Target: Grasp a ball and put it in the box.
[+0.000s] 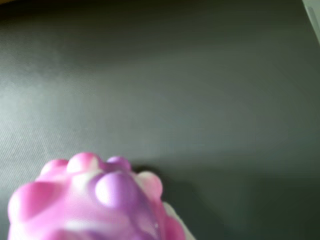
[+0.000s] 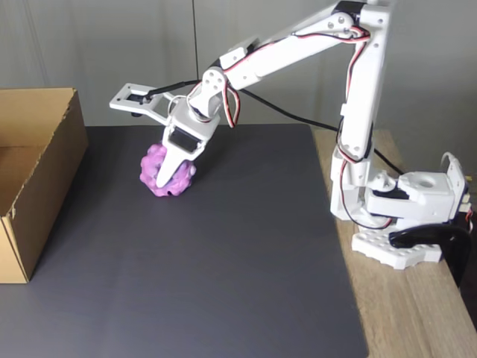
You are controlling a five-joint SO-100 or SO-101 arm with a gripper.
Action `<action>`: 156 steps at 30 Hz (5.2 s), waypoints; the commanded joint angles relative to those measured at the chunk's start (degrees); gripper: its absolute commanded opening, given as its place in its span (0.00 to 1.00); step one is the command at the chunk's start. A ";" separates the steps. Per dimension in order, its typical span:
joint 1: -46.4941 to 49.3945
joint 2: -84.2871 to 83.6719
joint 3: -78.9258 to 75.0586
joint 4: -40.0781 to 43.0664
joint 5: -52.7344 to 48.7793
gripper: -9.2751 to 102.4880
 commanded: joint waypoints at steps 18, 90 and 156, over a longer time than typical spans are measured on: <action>-6.86 17.75 -18.37 12.30 -3.60 0.29; -14.41 -48.52 -93.69 -9.49 -4.04 0.45; -18.02 13.45 -34.72 20.65 -7.03 0.08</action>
